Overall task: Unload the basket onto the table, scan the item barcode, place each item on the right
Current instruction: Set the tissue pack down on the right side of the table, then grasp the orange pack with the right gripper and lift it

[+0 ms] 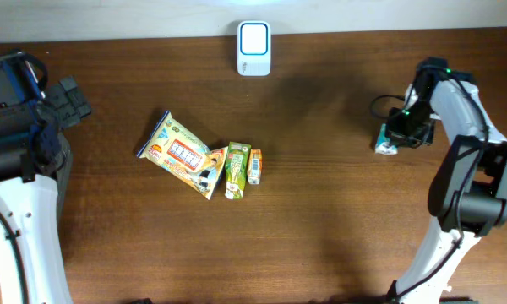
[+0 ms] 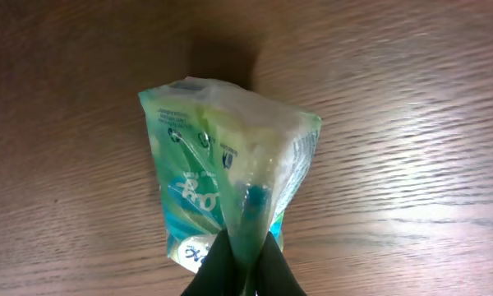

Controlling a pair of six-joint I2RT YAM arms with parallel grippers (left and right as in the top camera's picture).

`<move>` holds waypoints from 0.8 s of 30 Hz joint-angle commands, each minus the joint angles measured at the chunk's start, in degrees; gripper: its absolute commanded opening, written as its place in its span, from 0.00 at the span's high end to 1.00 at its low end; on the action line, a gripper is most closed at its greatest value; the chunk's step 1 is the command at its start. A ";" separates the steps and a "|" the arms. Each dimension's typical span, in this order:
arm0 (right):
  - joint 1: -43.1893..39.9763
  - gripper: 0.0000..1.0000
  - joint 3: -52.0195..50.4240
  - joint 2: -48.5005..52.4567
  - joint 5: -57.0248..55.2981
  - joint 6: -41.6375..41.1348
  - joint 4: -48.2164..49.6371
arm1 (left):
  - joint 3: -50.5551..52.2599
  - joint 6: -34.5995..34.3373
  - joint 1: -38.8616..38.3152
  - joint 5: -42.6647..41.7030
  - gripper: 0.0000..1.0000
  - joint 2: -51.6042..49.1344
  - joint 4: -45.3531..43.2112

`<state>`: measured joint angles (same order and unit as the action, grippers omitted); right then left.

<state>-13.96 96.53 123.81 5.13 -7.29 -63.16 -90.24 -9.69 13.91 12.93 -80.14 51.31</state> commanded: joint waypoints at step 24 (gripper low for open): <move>43.47 0.50 0.63 2.99 10.51 -17.49 9.55 | -0.68 0.31 0.20 0.39 0.01 0.61 0.63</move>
<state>29.17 98.08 126.23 22.76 -24.82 -52.88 -90.24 -9.69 13.91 12.93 -80.14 52.03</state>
